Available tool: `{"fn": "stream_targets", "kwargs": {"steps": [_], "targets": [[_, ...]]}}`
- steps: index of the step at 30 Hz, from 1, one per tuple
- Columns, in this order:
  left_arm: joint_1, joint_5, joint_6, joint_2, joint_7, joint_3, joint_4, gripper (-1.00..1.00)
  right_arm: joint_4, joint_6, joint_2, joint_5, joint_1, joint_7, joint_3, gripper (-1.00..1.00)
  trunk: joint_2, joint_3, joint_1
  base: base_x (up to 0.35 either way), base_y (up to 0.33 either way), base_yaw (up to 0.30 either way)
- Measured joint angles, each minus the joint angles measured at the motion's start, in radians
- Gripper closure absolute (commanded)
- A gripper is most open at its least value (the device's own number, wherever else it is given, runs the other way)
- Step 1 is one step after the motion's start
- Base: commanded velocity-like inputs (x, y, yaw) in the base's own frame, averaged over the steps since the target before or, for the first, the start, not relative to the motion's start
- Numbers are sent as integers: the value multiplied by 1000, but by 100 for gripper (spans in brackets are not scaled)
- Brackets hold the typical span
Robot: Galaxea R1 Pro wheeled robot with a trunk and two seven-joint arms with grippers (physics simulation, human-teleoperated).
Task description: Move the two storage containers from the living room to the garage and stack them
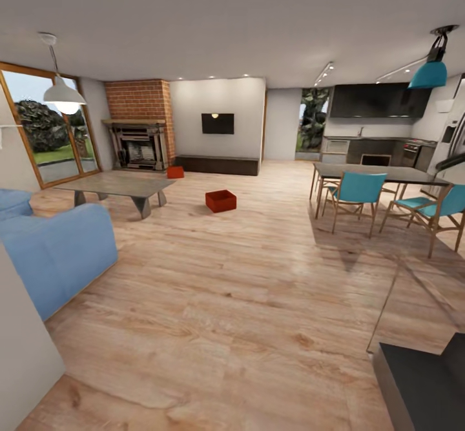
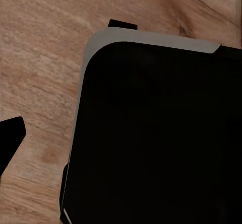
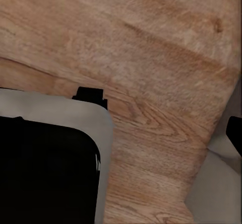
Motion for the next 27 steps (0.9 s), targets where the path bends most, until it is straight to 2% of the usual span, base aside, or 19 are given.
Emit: {"fn": "stream_targets", "kwargs": {"steps": [27], "targets": [[0,0,0,0,0,0,0,-100,0,-2,0,0,0,0,0,-100,0,0,0,323,0,0]]}}
